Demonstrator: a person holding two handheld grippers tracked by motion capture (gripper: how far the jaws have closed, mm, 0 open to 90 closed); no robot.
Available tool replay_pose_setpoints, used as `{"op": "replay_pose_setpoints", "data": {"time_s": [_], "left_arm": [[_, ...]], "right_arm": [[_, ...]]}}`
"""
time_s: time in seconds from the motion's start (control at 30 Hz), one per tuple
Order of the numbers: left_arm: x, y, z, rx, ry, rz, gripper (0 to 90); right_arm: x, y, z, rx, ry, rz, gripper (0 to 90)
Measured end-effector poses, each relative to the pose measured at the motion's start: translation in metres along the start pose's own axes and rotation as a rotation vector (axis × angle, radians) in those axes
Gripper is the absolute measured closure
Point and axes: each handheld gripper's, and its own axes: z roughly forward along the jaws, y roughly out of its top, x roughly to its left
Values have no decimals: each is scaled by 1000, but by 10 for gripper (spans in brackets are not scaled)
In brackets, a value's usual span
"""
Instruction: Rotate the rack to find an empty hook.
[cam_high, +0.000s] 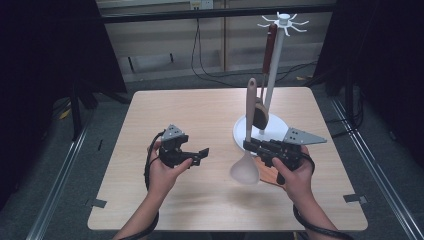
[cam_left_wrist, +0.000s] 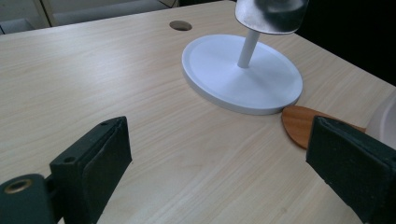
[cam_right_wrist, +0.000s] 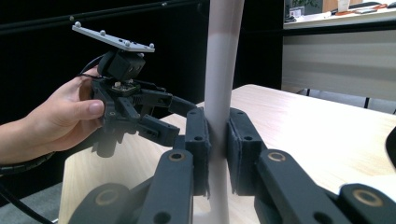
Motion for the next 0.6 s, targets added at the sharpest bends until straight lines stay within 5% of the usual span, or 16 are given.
{"op": "replay_pose_setpoints", "data": {"time_s": [0.6], "left_arm": [[5,-13,-1,35,26,0,53]], "right_arm": [[-10,27,-14,-7,15,-42,804]]}}
